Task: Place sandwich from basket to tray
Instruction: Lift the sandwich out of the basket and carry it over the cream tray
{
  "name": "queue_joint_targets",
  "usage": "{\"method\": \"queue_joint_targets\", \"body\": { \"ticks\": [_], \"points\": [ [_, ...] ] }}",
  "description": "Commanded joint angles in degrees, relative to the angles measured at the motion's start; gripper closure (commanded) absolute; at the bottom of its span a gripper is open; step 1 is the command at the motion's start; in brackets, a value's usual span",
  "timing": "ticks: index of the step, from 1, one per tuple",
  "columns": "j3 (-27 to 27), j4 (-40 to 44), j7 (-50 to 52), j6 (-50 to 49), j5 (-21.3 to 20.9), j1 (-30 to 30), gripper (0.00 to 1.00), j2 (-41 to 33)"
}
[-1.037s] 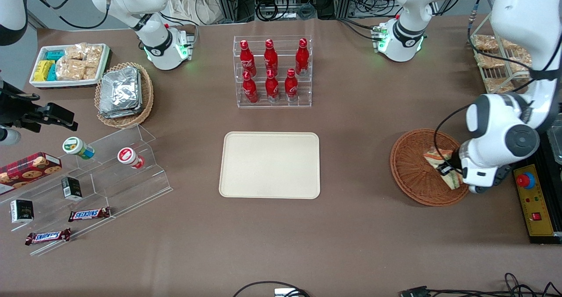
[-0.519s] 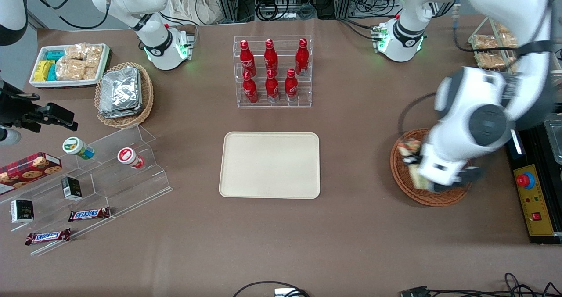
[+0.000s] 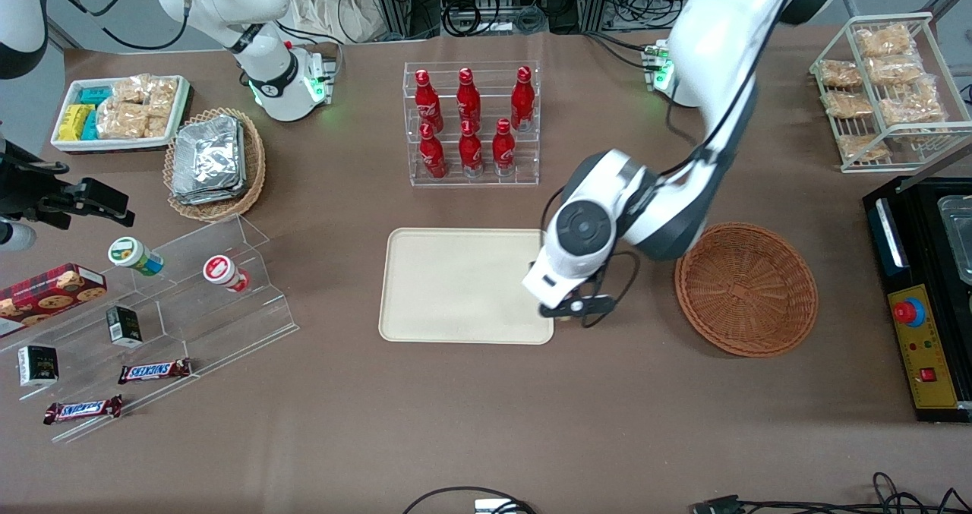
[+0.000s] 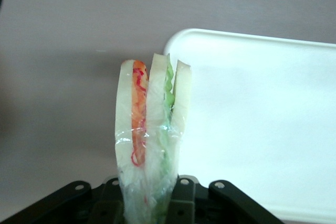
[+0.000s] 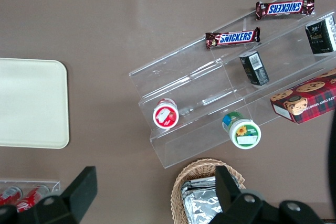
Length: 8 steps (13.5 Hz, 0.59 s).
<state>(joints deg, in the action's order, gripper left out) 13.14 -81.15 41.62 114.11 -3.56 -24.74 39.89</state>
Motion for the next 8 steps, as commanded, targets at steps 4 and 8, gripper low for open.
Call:
{"method": "queue_joint_targets", "body": {
  "ticks": [4,8],
  "points": [
    [-0.83,3.28,2.15,4.71,1.71,-3.47,1.0,6.16],
    [-0.83,2.4,1.62,4.72,1.36,-3.47,0.0,6.17]
  ]
}}
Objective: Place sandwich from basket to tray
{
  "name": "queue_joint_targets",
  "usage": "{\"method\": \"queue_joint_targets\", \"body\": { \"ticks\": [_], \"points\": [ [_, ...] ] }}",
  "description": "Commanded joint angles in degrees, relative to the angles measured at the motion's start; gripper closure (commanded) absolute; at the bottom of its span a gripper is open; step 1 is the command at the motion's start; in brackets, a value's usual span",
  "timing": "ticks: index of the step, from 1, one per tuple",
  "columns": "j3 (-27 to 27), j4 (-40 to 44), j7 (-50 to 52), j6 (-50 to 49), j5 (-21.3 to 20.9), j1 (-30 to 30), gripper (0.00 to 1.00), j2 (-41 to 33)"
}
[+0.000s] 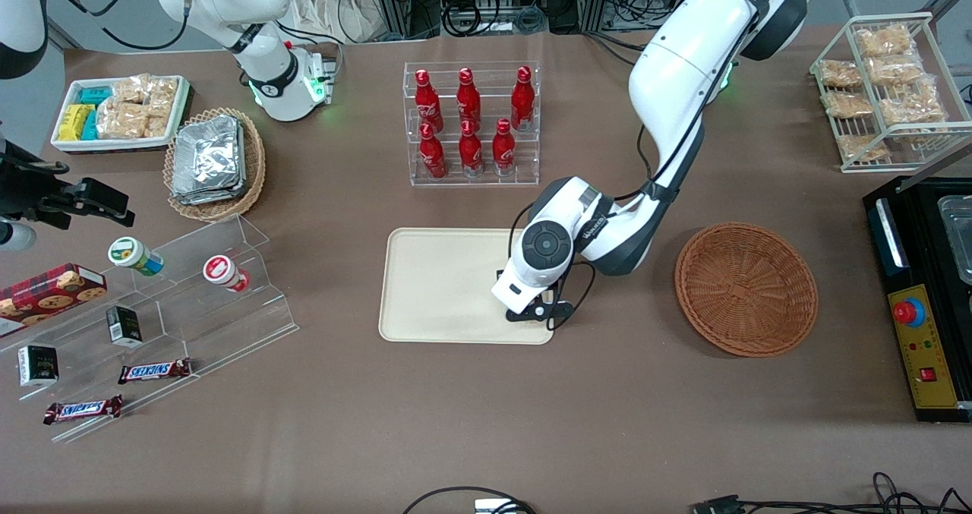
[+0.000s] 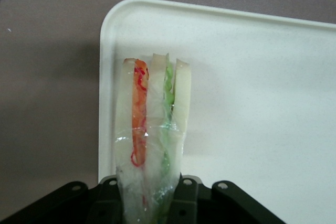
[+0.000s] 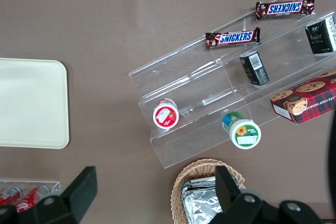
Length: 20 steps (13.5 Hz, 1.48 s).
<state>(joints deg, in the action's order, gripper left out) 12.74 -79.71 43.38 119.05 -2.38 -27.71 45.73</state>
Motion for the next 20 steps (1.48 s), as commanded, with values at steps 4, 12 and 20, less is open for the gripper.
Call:
{"method": "queue_joint_targets", "body": {
  "ticks": [4,12,20],
  "points": [
    [-0.44,0.96,0.04,-1.09,0.19,-0.15,0.0,-0.64],
    [-0.88,-23.04,-4.43,0.11,-0.17,5.12,0.0,-23.53],
    [-0.97,-28.41,-23.22,-12.67,-0.08,23.99,0.0,-39.48]
  ]
}}
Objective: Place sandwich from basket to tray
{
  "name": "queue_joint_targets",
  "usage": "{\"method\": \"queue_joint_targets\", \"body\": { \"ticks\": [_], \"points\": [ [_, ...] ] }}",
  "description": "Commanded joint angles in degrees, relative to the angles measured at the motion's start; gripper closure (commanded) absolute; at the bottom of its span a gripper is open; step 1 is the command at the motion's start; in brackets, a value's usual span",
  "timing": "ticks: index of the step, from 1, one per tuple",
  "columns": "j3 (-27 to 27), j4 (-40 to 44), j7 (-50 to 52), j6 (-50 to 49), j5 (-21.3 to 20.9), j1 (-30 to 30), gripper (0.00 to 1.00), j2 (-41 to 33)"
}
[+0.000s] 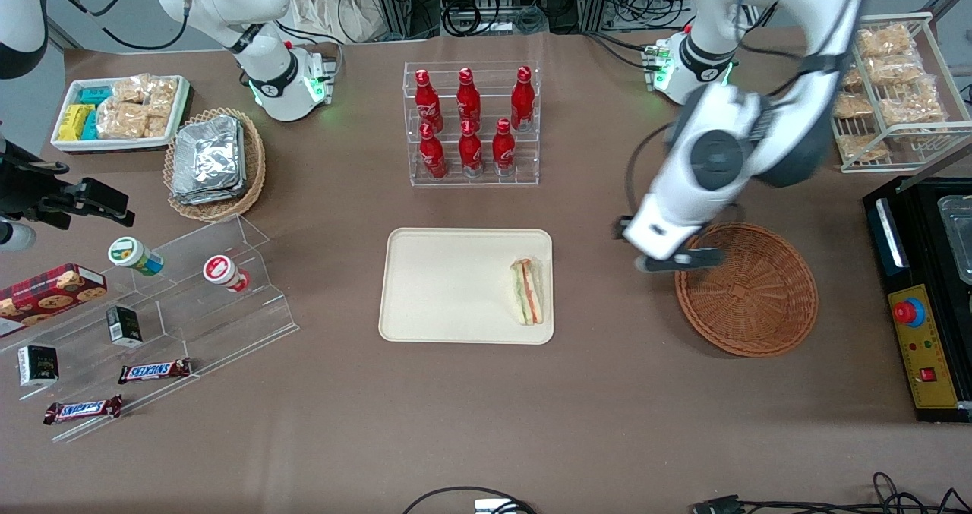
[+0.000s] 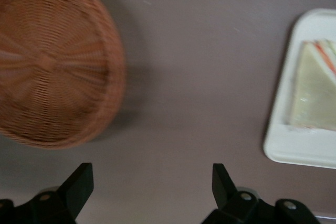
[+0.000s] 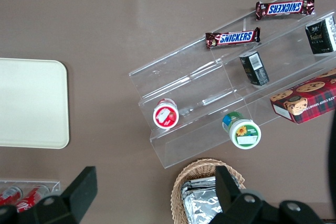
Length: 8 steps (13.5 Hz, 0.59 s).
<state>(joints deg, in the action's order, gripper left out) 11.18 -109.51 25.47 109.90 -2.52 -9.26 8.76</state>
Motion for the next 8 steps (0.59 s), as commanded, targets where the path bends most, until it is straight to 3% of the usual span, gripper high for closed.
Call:
{"method": "queue_joint_targets", "body": {
  "ticks": [1,4,8],
  "points": [
    [0.6,4.71,-7.6,-6.94,0.06,9.05,0.0,-2.34],
    [0.6,14.74,-15.07,-13.29,-0.02,17.85,0.0,0.29],
    [0.59,18.1,-17.64,-13.83,-0.64,21.12,0.0,2.58]
  ]
}}
